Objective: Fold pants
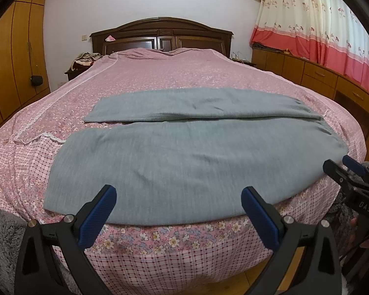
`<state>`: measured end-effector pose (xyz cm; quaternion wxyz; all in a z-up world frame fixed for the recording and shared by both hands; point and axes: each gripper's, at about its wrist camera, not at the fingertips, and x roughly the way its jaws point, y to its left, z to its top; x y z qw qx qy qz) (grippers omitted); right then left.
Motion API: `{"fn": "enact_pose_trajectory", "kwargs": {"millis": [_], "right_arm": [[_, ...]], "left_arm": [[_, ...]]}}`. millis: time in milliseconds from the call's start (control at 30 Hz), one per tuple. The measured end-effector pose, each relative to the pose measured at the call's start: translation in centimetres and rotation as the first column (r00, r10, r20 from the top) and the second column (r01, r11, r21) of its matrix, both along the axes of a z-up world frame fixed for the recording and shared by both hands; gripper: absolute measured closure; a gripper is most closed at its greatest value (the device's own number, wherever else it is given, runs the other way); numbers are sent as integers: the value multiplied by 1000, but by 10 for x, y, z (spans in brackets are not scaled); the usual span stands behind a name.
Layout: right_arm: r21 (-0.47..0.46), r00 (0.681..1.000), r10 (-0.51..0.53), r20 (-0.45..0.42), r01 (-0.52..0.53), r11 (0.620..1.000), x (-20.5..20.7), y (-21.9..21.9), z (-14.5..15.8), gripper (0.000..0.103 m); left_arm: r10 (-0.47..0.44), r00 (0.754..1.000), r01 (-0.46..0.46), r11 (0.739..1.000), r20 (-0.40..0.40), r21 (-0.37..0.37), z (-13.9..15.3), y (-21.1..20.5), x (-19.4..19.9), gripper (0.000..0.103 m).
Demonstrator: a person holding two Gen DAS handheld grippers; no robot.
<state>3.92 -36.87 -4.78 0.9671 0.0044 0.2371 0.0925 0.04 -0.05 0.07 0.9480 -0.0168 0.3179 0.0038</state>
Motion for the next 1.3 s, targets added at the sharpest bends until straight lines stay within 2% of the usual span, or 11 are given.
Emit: {"fn": "enact_pose_trajectory", "kwargs": {"millis": [267, 433, 833, 900, 1067, 1133, 1300], "right_arm": [[1, 1000, -2, -2, 2, 1000, -1, 2, 0, 0], [0, 1000, 1, -5, -1, 1000, 0, 2, -1, 0], [14, 1000, 23, -5, -23, 1000, -1, 5, 0, 0], [23, 999, 49, 4, -49, 999, -2, 7, 2, 0], [-25, 997, 74, 13, -74, 997, -6, 21, 1, 0], [-37, 997, 83, 11, -82, 996, -6, 25, 1, 0], [-48, 997, 79, 11, -78, 996, -6, 26, 2, 0]], "left_arm": [[-3, 1000, 3, 1000, -4, -8, 2, 0, -2, 0], [-3, 1000, 4, 1000, -5, 11, 1, 3, 0, 0], [-10, 999, 8, 999, 39, 46, -1, -2, 0, 0], [-15, 1000, 15, 1000, 10, 17, -3, -2, 2, 0], [-19, 1000, 19, 1000, 2, 10, -6, -4, 3, 0], [-18, 1000, 17, 1000, 25, 11, -5, -6, 3, 0], [-13, 1000, 13, 1000, 2, 19, -9, -5, 6, 0]]}}
